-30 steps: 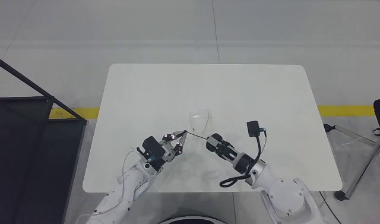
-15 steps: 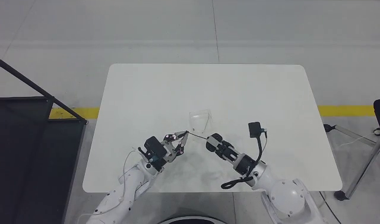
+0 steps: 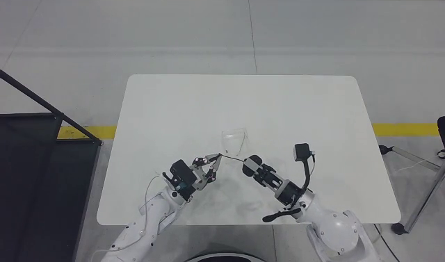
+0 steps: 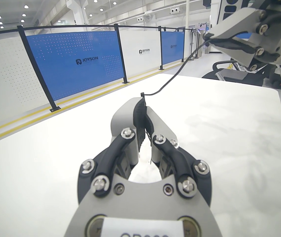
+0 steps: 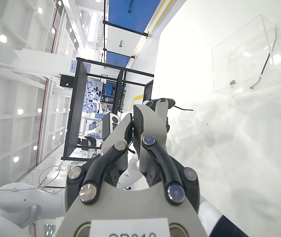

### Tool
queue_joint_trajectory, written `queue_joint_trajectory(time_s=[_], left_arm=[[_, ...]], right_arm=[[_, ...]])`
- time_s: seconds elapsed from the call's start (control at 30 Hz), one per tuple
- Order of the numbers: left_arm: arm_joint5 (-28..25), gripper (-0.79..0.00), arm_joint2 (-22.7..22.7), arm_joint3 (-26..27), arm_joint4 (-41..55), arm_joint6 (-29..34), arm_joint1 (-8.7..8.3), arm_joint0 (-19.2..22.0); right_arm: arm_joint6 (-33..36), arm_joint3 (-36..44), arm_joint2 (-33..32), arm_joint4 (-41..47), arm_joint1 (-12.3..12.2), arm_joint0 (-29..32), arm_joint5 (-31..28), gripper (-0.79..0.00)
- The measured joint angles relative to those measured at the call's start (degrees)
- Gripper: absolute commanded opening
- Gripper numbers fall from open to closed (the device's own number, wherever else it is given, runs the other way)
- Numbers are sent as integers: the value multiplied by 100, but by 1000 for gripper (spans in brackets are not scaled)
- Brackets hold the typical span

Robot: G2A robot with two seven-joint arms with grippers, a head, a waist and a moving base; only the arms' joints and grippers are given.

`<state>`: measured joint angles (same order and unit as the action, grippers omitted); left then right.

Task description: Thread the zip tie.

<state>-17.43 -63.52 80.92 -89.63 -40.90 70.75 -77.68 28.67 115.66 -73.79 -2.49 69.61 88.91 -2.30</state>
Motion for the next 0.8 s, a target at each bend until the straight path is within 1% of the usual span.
queue_joint_trajectory(time_s=[0.33, 0.67, 0.8], left_arm=[[-17, -785, 21, -2, -47, 13, -3, 6], [-26, -785, 32, -11, -62, 8, -5, 10], [-25, -785, 38, -12, -56, -18, -4, 11]], right_arm=[[-33, -92, 45, 58, -7, -30, -194, -785], [-63, -233, 75, 174, -14, -35, -557, -785], [-42, -277, 111, 156, -16, -87, -511, -785]])
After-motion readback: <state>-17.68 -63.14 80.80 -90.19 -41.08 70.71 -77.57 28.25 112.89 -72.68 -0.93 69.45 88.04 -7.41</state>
